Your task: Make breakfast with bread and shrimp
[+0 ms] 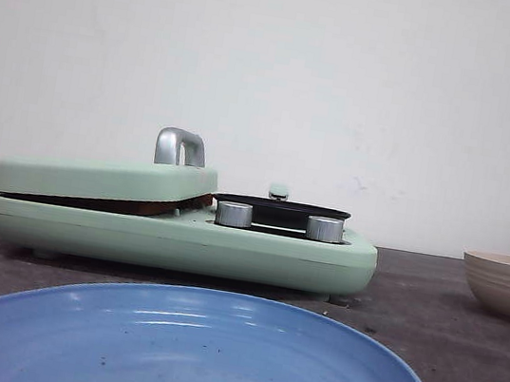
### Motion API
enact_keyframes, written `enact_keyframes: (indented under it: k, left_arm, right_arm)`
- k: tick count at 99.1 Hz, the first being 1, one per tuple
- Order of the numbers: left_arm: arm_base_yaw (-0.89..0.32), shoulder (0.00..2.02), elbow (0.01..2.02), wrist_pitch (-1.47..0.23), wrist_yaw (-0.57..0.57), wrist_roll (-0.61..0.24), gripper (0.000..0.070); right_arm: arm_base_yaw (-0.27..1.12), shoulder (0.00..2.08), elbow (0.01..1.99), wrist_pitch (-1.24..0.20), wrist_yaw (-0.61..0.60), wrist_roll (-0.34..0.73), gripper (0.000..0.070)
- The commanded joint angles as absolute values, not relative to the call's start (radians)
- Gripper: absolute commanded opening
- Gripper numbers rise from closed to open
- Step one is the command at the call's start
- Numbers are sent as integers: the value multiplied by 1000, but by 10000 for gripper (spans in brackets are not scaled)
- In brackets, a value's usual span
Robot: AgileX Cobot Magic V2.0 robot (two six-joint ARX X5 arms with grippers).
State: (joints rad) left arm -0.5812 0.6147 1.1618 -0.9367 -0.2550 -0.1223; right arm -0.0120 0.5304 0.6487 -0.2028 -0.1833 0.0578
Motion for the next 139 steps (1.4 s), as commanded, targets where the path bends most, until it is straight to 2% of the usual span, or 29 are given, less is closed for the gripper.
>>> enact_keyframes:
  k: [1,29,35,47,62,77,91,115,139]
  left_arm:
    - [-590,618,1171,-923,-254,-125,0]
    - [-572,569,1171,-923,-255,-109,0]
    - [-546,545,1171,-909,-267,-56,0]
    - [-478,482,1126,-812,-265,-41,0]
    - [-367,368,920,-539,-243,-30,0]
    - [-226,280,667,-349,-83,-73,0]
    - [-145,244,504,-278,-39,-102,0]
    - [-41,133,213,-54,-34,-94,0]
    - [22,3,47,-36,8,-99,0]
  right_arm:
    - [-9,533,654,-193,-183,71,0]
    - [-9,533,654,-193,-183,71,0]
    - [-9,533,654,-194,-183,71,0]
    - [-9,533,654,-194,-183,71,0]
    - [-9,533,654,-193,-183,71,0]
    - [-9,533,654,-193,-183,71,0]
    - [-9,533,654,-194,-183,71,0]
    - [-9,533,654,-194,-183,71,0]
    - [-9,533,654,-193,-183,71,0]
